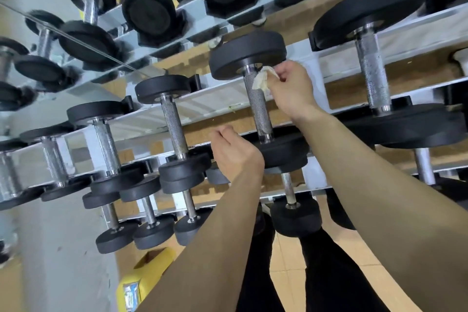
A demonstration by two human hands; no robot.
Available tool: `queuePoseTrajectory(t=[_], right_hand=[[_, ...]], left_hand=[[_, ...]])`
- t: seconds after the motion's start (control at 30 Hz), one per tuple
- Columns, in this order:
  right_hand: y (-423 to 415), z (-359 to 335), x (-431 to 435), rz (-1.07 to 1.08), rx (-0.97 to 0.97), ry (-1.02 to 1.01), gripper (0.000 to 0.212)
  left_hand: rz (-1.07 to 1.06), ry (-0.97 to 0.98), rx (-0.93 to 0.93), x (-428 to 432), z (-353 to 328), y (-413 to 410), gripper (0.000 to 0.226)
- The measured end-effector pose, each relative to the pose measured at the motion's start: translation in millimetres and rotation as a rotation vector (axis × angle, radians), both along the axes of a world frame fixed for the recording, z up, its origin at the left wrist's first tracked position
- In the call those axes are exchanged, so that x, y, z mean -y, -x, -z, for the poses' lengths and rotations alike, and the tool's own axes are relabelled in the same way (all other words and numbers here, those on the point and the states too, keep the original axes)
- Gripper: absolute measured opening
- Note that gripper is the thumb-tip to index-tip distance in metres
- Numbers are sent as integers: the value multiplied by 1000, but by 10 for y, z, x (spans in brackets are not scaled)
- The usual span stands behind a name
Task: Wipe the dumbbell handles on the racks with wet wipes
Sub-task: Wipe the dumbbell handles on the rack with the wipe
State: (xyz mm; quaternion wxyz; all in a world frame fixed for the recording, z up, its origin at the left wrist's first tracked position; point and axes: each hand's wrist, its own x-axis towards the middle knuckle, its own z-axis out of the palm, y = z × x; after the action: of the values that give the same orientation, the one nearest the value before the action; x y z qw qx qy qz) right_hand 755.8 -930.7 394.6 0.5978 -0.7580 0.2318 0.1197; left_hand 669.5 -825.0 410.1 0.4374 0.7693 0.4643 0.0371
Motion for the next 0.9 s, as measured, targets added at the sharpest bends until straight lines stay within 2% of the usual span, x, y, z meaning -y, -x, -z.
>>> queuePoseTrajectory(t=[0.1, 0.2, 0.27, 0.3, 0.33, 0.37, 0.4, 0.47, 0.57, 0.63, 0.7, 0.8, 0.9], right_hand=[[140, 48, 35, -152, -64, 60, 21], [286, -1, 211, -446, -97, 158, 25], [351, -137, 302, -618, -120, 194, 26], [388, -206, 321, -615, -99, 187, 25], [431, -264, 317, -543, -54, 152, 21], [471, -311, 296, -406, 0, 78, 17], [509, -358, 258, -262, 45, -15, 13], [581, -442, 134, -132, 74, -203, 9], [652, -432, -100, -12, 134, -316, 22], [681, -357, -218, 220, 127, -222, 20], [707, -305, -314, 362, 127, -32, 25], [696, -287, -387, 292, 141, 203, 18], [667, -263, -390, 272, 104, 256, 18]], left_hand=[[22, -8, -13, -7, -8, -4, 24], [103, -50, -57, -16, -21, -25, 22], [288, -149, -44, -66, -58, -51, 20], [420, -209, -3, -105, -102, -66, 19], [548, -233, 43, -150, -144, -88, 18], [636, -166, 92, -175, -198, -114, 15], [687, -19, 117, -166, -292, -135, 13], [724, 247, 138, -175, -435, -152, 6], [624, 330, 149, -300, -407, -248, 16], [448, 343, 113, -413, -295, -374, 15], [333, 411, 44, -465, -174, -494, 11], [261, 602, -9, -369, -20, -708, 21], [297, 569, -16, -252, 91, -897, 26]])
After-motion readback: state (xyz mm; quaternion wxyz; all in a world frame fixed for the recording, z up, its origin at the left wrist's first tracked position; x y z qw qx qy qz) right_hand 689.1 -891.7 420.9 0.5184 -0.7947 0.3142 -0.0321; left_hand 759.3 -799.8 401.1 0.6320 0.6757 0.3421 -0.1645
